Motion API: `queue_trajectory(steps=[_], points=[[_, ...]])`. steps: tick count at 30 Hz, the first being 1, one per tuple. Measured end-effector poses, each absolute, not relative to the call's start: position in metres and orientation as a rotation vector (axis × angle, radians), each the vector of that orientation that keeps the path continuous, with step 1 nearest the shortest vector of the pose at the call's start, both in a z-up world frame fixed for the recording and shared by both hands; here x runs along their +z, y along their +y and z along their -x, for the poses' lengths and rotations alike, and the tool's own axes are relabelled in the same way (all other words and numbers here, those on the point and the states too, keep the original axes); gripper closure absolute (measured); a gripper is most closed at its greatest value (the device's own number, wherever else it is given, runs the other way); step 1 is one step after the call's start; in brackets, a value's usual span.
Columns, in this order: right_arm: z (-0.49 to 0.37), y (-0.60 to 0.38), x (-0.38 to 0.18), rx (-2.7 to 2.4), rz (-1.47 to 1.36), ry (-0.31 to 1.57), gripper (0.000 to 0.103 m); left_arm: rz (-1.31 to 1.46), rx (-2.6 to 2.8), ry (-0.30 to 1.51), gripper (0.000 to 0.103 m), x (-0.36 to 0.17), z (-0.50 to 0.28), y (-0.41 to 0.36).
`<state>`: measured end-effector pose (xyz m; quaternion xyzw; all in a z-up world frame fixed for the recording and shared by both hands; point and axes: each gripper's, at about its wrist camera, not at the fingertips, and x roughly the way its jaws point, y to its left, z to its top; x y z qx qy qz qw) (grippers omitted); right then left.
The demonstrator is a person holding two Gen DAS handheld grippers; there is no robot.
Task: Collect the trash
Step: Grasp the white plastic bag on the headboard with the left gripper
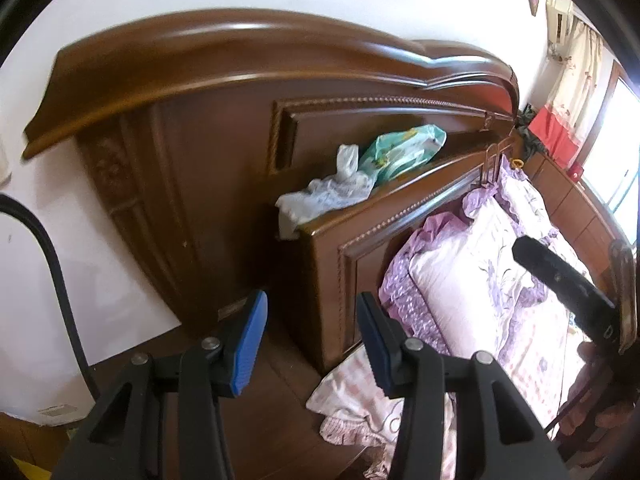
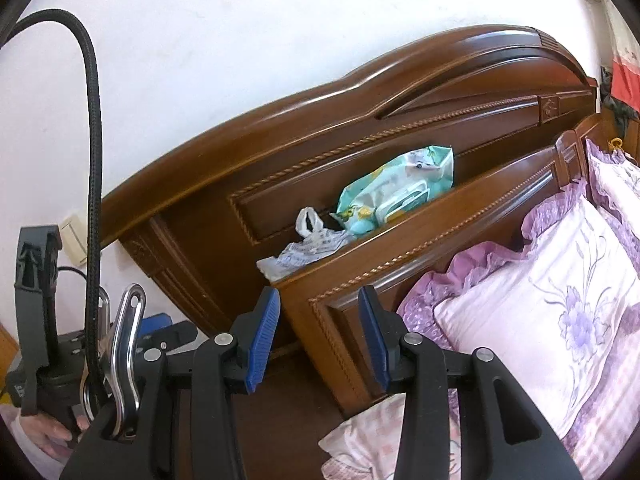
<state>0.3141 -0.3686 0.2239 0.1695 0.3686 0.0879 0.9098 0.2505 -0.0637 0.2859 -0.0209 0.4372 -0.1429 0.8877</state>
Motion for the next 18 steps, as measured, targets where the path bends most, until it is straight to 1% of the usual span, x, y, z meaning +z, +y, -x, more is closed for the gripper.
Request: queue_trajectory(steps=[8, 18], points=[[-0.350, -0.401, 0.215, 0.239, -0.339, 0.778, 0.061, 0.017, -0.267, 0.884, 0.054, 0.295, -0.286, -0.105], [-0.378, -0.445, 0.195, 0.232, -0.394, 0.782, 0.061, -0.048, -0.239, 0.920, 0.054, 0.271, -0.345, -0.148]])
